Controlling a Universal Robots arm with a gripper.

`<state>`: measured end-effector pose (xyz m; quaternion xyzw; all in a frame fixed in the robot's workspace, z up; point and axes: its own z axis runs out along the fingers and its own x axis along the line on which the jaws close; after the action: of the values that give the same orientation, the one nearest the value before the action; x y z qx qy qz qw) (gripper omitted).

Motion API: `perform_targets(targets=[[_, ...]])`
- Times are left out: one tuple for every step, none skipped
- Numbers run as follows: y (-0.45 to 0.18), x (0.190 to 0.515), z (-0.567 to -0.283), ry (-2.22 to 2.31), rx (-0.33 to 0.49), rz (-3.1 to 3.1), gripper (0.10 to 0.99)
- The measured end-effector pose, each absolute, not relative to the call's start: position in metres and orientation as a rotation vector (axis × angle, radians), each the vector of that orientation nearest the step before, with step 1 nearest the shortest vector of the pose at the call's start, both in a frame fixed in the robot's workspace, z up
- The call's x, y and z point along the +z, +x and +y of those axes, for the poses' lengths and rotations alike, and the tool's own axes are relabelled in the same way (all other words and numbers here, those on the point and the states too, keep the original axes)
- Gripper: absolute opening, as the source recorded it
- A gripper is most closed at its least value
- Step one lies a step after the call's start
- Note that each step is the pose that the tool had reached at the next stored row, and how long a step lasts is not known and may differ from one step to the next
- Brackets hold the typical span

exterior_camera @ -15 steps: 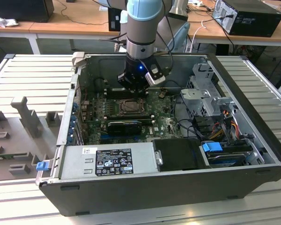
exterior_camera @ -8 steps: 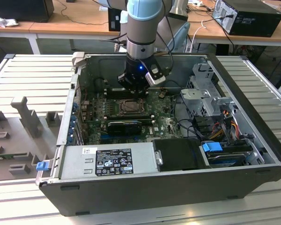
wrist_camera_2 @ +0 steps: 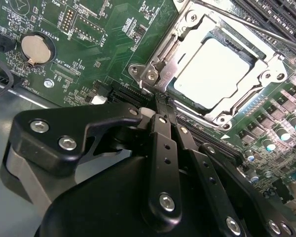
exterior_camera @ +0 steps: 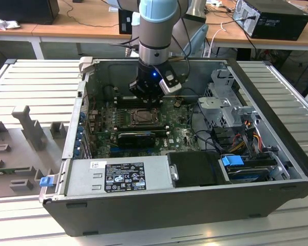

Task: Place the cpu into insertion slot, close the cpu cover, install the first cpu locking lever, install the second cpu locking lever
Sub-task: 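Install the first cpu locking lever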

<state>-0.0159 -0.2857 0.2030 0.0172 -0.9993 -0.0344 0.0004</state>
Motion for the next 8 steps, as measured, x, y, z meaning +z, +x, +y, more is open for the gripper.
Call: perform_targets(targets=[[-0.0159,0.2027,-0.2857,0.054,-0.107,-3.139,0.106],[-0.0159,0.2024,-0.2857,0.054,-0.106,-3.139,0.106],[-0.0159,0.2022,-0.2858,0.054,-0.105,-3.139,0.106],[-0.0159,0.2019,-0.2858,0.054,-0.105,-3.139,0.106],[-0.016,0.2017,-0.2858,0.054,-0.105,-3.138,0.106],[-0.016,0.2016,-0.2858,0.054,-0.105,-3.138,0.106],[-0.0159,0.2016,-0.2858,0.054,-0.105,-3.138,0.106],[-0.0158,0.2015,-0.2858,0.054,-0.108,-3.138,0.106]])
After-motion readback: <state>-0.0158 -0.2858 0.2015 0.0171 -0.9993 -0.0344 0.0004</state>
